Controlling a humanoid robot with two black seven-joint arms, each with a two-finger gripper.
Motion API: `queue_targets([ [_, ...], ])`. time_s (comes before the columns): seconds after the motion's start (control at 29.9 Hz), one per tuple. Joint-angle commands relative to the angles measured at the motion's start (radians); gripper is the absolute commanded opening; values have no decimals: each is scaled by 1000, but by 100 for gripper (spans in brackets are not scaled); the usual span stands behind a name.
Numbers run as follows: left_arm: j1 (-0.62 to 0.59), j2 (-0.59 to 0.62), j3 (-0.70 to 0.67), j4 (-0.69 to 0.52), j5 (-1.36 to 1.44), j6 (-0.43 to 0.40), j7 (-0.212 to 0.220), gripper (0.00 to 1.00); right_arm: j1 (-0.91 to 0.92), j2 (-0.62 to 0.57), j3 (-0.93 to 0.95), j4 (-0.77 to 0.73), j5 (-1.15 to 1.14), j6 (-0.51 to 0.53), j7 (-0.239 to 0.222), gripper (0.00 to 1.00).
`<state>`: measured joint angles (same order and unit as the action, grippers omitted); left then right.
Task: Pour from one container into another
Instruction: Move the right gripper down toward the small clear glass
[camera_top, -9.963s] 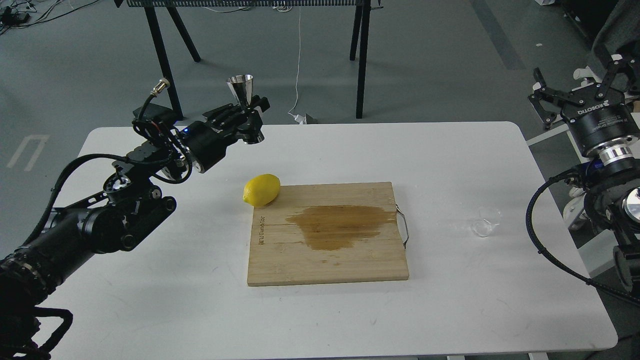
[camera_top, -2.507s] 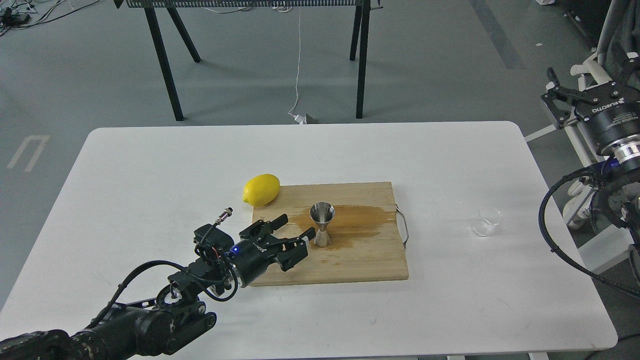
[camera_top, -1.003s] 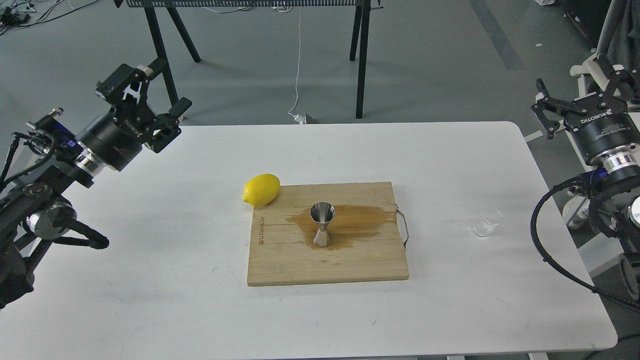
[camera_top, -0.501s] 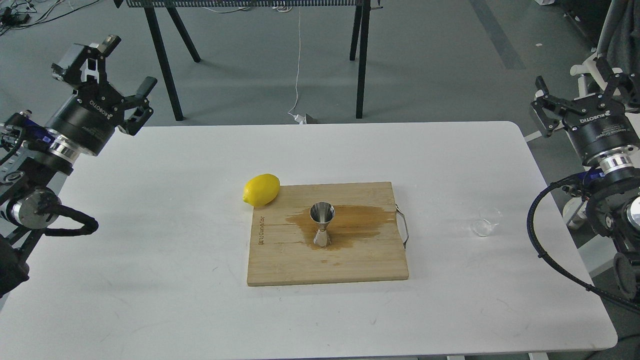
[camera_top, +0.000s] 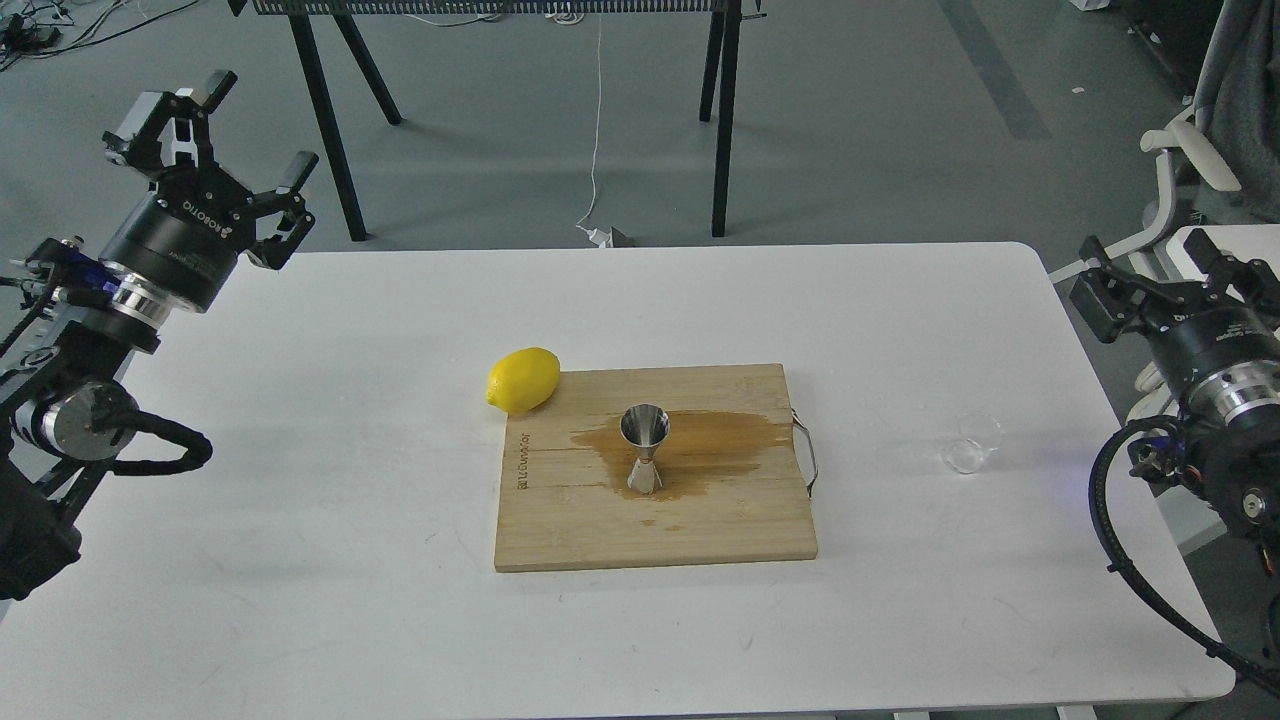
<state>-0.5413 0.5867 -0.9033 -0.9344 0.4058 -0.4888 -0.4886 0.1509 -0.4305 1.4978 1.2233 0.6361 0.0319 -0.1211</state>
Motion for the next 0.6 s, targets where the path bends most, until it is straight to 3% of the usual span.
queue_targets([
  [0.0,9,1,1,0,-4,0,0,94,-71,4,19,59,4,-128,3,99],
  [0.43,23,-1,4,0,-1,0,0,94,-198,12,7,297,-4,-512,35,98],
  [0.57,24,-1,4,2,1,0,0,94,-197,13,-40,278,-16,-521,64,98],
])
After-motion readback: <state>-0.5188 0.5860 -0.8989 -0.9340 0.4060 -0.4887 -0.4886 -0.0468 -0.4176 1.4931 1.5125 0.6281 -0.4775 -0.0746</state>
